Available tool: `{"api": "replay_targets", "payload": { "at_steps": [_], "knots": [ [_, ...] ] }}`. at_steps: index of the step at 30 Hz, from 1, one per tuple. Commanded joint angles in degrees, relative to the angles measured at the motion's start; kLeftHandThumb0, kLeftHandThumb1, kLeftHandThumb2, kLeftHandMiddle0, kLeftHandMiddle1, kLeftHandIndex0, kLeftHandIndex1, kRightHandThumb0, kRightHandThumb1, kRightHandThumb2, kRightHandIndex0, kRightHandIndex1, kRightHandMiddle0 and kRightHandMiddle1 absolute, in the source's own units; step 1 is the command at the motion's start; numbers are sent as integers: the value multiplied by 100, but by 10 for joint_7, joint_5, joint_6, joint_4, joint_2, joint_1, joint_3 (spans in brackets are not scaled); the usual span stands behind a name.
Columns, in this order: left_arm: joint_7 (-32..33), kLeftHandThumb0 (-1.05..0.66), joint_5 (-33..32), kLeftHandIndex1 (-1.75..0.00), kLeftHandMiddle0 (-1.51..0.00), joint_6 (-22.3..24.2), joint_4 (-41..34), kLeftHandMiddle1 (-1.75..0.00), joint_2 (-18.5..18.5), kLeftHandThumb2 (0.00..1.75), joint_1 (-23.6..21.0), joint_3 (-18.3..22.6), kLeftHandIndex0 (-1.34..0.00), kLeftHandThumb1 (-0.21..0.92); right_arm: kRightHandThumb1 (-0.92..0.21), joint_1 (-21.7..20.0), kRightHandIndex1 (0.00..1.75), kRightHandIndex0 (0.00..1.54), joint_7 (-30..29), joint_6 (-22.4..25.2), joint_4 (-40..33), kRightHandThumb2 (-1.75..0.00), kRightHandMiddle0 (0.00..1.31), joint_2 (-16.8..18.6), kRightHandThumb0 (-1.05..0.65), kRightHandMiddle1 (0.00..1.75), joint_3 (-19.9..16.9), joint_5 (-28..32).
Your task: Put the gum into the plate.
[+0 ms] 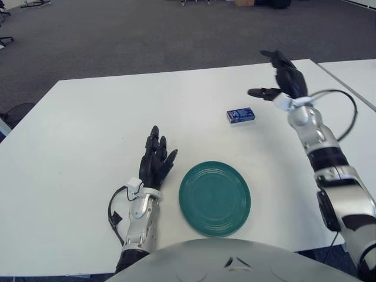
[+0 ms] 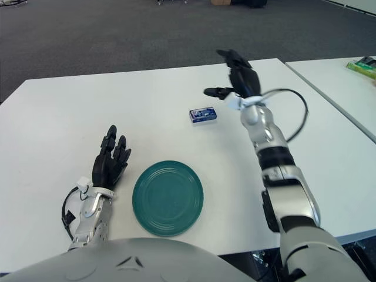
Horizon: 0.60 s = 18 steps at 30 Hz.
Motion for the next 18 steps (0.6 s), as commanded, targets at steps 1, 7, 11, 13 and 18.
{"api": "replay_targets", "payload": {
  "at_steps": [1, 7, 11, 13, 18],
  "knots": [
    [11, -86, 6, 0, 0, 10, 23, 0, -32, 1, 14, -4, 0, 89, -92, -36, 5, 39, -11, -6, 84, -15, 1, 8, -82, 87, 47, -38],
    [13, -89, 13, 0, 0, 5, 21, 0, -29, 1, 18, -9, 0, 90, -92, -98, 3, 37, -11, 0, 205, -25, 0, 22, -84, 88, 119, -88],
    [10, -90, 12, 0, 0, 6, 18, 0, -27, 1, 20, -10, 0, 90, -92, -112, 1, 35, -9, 1, 244, -27, 0, 31, -86, 85, 147, -99],
    [10, -90, 11, 0, 0, 8, 16, 0, -27, 1, 21, -10, 0, 90, -92, -115, 1, 35, -12, 2, 260, -28, 0, 37, -86, 83, 161, -105],
    [14, -88, 14, 0, 0, 11, 12, 0, -26, 0, 21, -10, 0, 89, -92, -112, 1, 36, -21, -3, 282, -33, 0, 43, -84, 79, 186, -112]
  ]
}}
